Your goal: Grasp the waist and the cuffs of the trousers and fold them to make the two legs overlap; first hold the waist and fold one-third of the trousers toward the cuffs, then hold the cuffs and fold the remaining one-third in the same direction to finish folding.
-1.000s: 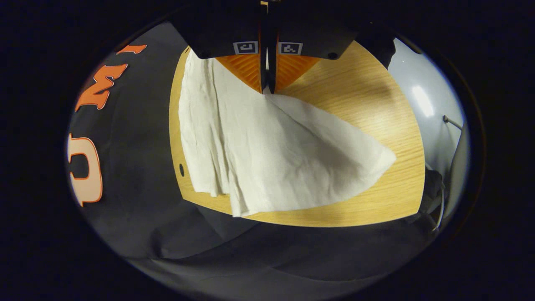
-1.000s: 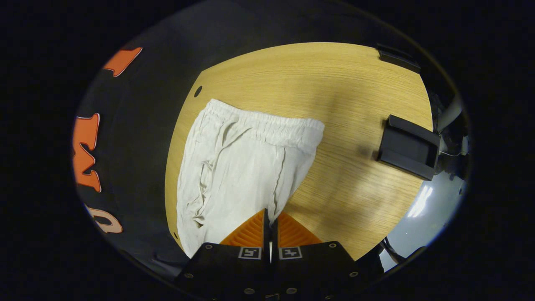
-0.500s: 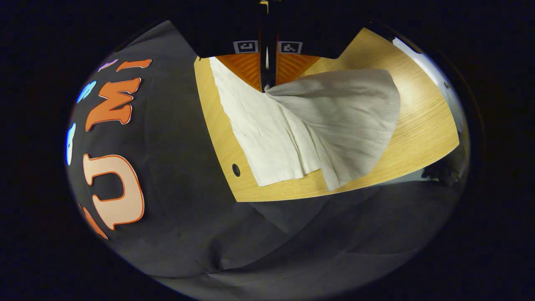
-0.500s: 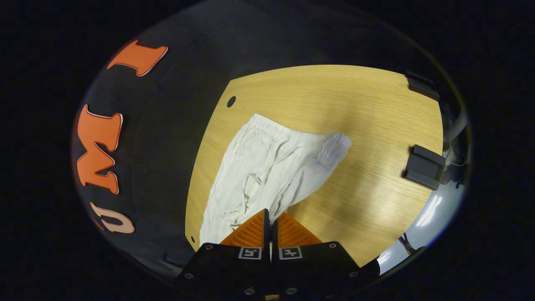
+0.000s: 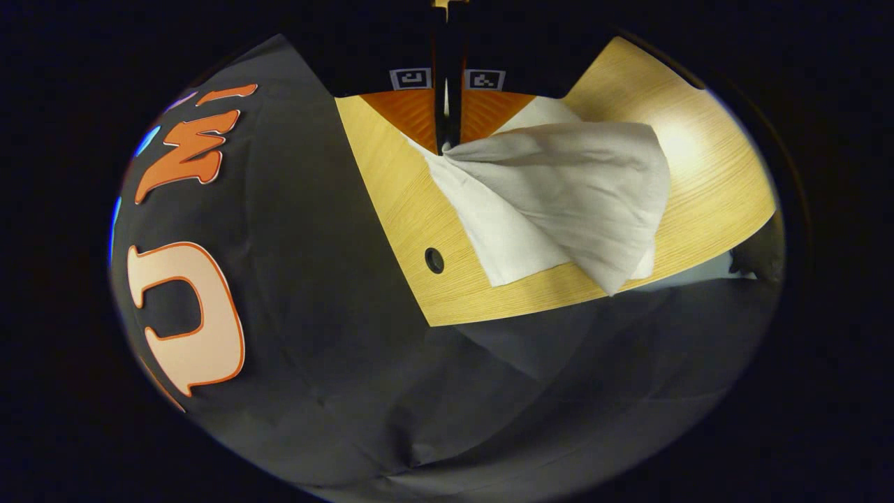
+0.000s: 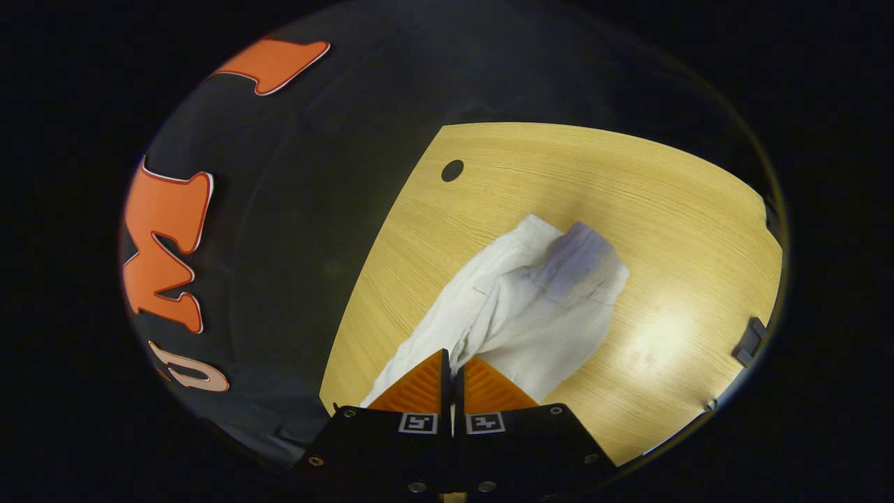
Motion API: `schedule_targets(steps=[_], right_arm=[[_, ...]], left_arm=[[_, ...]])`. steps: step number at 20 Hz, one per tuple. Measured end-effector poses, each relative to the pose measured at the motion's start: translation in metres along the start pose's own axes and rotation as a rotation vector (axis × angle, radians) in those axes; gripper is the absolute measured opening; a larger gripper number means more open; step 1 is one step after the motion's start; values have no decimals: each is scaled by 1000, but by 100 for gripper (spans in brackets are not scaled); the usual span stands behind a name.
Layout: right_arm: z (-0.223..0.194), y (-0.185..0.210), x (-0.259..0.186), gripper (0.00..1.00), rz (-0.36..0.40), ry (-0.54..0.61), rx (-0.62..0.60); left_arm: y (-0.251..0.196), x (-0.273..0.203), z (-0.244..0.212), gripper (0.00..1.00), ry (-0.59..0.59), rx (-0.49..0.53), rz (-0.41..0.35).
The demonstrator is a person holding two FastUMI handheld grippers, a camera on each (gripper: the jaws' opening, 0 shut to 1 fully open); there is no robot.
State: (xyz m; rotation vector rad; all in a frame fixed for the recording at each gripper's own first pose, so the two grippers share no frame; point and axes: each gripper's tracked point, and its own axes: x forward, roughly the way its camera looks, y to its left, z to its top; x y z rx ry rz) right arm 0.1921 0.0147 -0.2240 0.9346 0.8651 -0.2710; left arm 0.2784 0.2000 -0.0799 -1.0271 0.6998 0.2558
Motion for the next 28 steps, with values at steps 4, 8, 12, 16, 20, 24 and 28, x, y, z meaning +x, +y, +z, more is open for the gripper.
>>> schedule_targets(steps=[4, 8, 12, 16, 20, 24, 28], right_arm=[[17, 22, 57, 0, -27, 33, -44], [27, 23, 99, 1, -65, 85, -51], [30, 13, 135, 3, -130, 124, -15], [39, 7, 138, 42, -122, 107, -20], [53, -2, 119, 99, -149, 51, -77], [61, -11, 91, 98, -168, -15, -203], [61, -7, 61, 98, -148, -52, -277]], left_arm=[[-21, 59, 17, 4, -6, 43, 27], [-24, 114, 19, 4, 25, 68, 68], [-7, 154, 15, 4, 66, 102, 150], [-11, 156, 12, 48, 69, 151, 180], [-18, 150, 17, 99, 50, 229, 212], [-28, 136, 28, 99, 12, 346, 178], [-31, 115, 36, 99, -25, 369, 170]])
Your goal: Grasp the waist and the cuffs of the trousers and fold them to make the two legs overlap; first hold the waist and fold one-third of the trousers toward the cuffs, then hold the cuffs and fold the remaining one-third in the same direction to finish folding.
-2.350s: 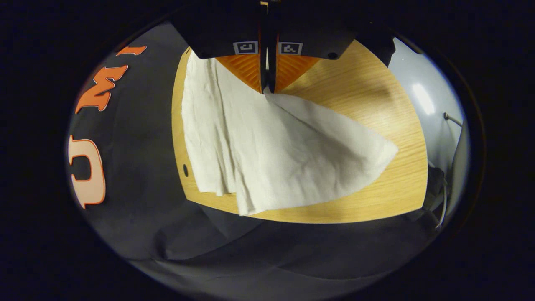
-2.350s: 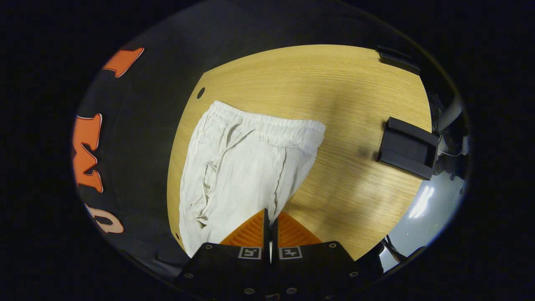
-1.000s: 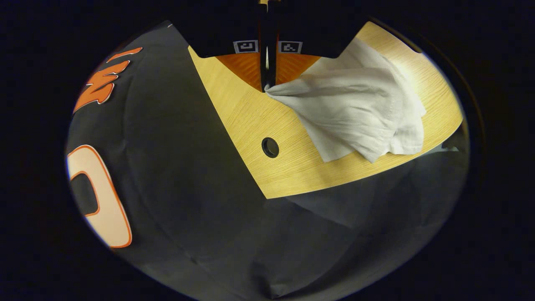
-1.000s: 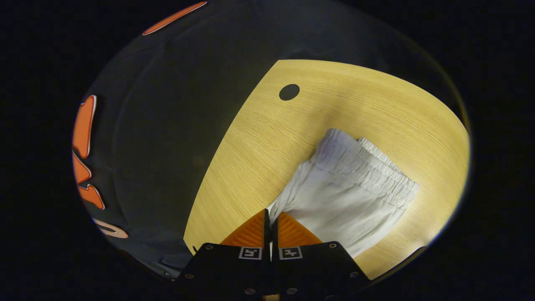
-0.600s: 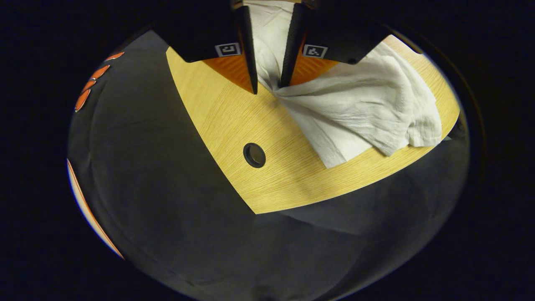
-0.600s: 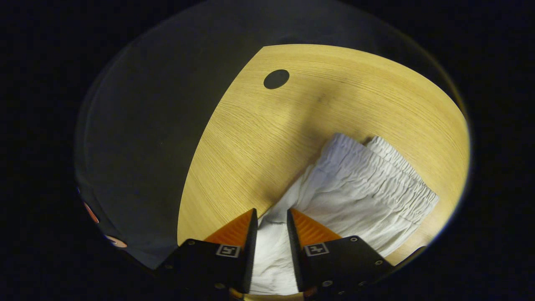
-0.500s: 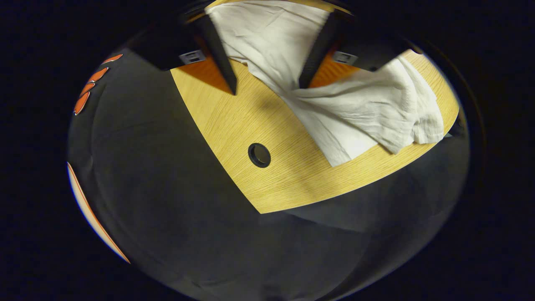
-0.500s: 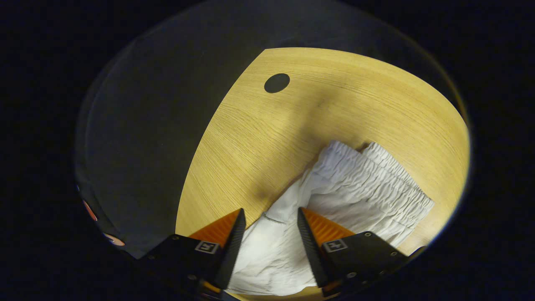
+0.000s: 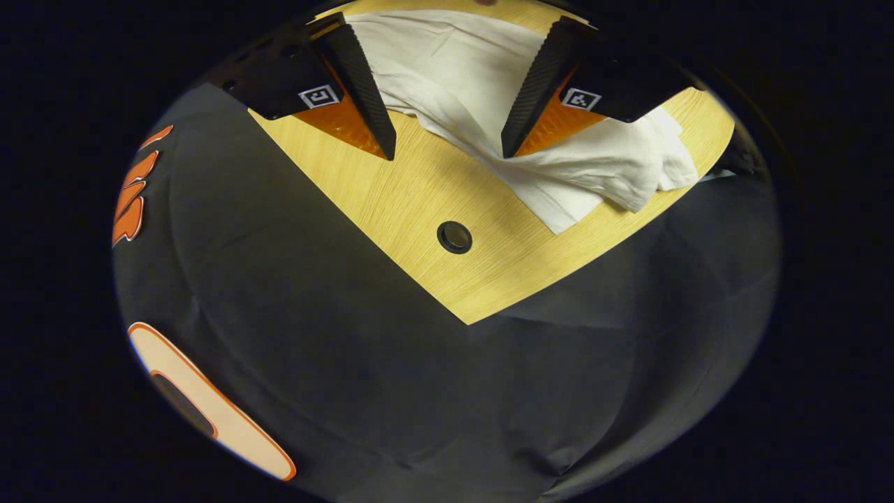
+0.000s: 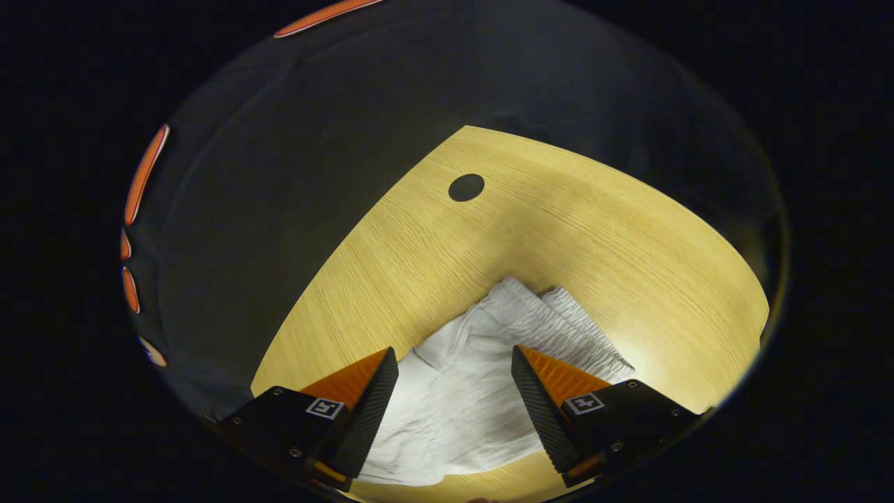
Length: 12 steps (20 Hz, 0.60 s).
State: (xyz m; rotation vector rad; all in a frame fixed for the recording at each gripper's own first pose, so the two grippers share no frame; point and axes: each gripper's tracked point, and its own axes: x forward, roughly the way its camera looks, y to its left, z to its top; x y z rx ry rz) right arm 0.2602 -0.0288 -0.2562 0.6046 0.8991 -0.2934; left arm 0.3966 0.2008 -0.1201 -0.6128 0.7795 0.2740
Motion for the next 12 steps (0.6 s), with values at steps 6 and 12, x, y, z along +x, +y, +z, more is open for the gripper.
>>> schedule_targets(steps=[6, 12], right_arm=[[-17, 6, -55, 99, 67, -61, -42], [-55, -27, -104, 98, 94, -111, 0]], left_arm=[[-6, -78, 28, 99, -178, 201, -16], [-20, -146, 5, 99, -316, 371, -79]])
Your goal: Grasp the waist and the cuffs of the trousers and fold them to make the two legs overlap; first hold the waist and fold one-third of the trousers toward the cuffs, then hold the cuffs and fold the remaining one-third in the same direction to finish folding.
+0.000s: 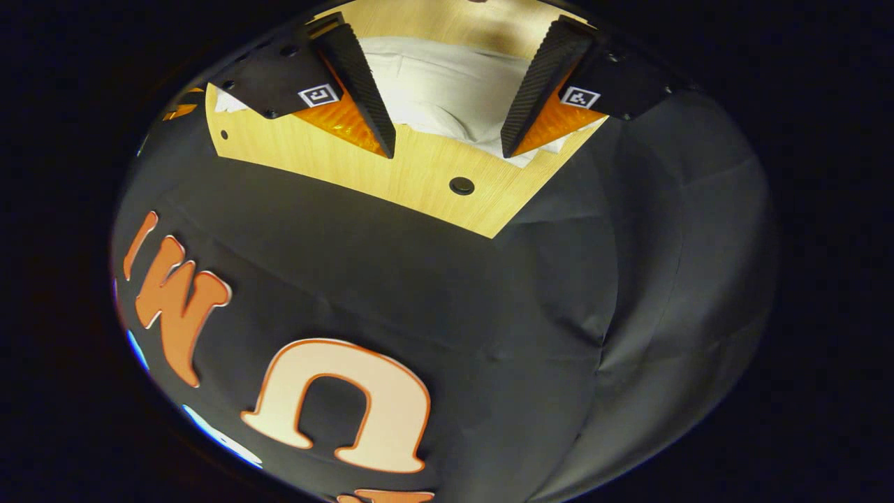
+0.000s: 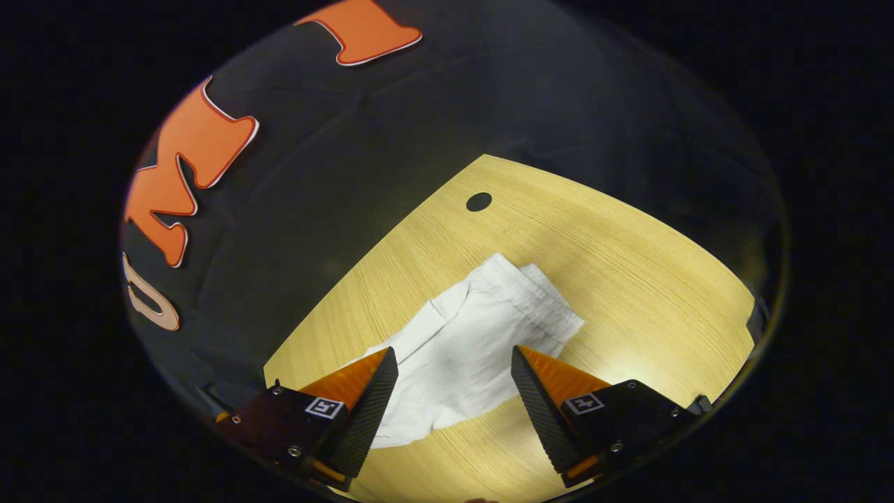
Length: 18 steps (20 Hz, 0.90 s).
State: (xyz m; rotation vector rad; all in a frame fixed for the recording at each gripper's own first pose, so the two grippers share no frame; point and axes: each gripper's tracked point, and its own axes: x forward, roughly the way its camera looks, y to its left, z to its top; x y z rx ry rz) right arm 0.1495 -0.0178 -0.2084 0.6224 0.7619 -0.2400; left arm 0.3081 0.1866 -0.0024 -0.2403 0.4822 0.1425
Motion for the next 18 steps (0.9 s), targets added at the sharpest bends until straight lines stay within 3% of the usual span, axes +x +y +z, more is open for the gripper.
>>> schedule_targets(steps=[5, 9, 18], right_arm=[[-29, -52, -23, 98, -24, -7, 127], [-25, -84, -21, 98, -29, -31, 213], [-12, -86, 39, 98, 19, 52, 275]], left_arm=[[-10, -60, 0, 99, -117, 133, -36], [-35, -104, 2, 99, -189, 164, -89], [-58, -150, -2, 99, -251, 143, -3]])
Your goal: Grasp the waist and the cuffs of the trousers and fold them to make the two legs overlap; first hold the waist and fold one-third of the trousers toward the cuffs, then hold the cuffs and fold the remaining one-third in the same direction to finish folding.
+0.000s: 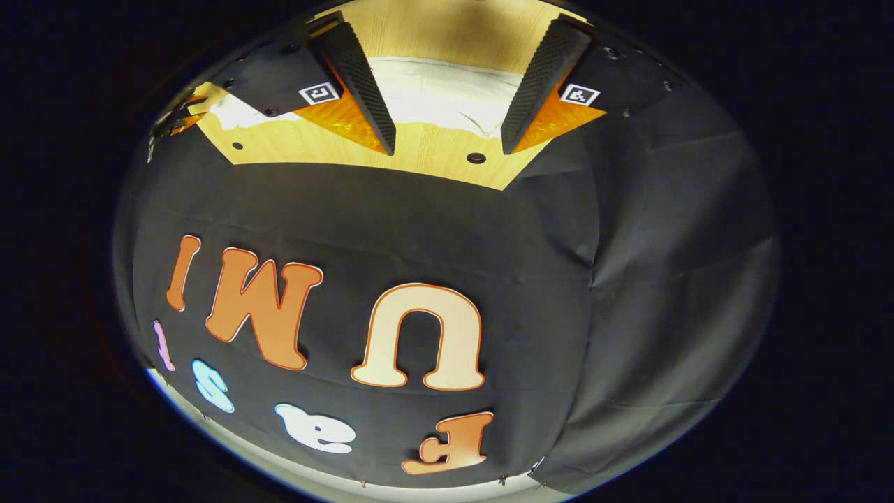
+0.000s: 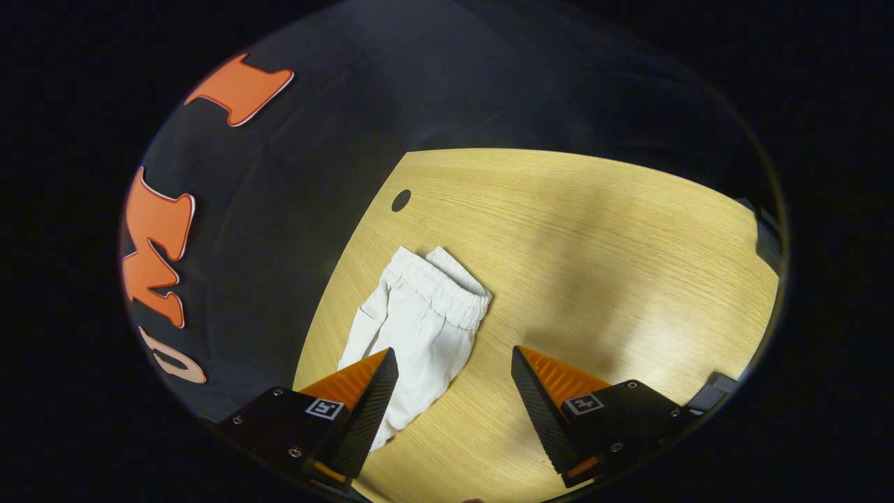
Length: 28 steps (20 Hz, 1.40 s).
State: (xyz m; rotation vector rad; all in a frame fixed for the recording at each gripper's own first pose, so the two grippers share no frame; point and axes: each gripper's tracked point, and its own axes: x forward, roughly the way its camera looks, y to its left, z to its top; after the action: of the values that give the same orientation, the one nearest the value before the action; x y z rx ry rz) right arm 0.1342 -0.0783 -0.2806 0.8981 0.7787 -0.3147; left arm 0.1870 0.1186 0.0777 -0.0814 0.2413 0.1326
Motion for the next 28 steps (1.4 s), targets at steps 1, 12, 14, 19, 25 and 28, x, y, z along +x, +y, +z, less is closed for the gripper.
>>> schedule_targets(steps=[1, 12, 14, 19, 25, 28], right_arm=[[1, -1, 9, 98, -7, 11, -1], [24, -2, 64, 96, -53, 53, -5], [22, -4, 68, 91, -64, 54, 1], [24, -13, 71, 46, -93, 61, 5], [28, -7, 72, 9, -114, 14, -30], [37, 21, 52, 6, -62, -39, -68]], left_arm=[[1, -3, 1, 99, 0, -4, 12], [4, -12, -2, 99, 23, -6, 127], [4, -14, -4, 99, 23, -10, 140], [0, -12, -7, 99, 40, -9, 155], [9, -18, -9, 99, 49, -18, 192], [20, -20, -12, 99, 50, -34, 199]])
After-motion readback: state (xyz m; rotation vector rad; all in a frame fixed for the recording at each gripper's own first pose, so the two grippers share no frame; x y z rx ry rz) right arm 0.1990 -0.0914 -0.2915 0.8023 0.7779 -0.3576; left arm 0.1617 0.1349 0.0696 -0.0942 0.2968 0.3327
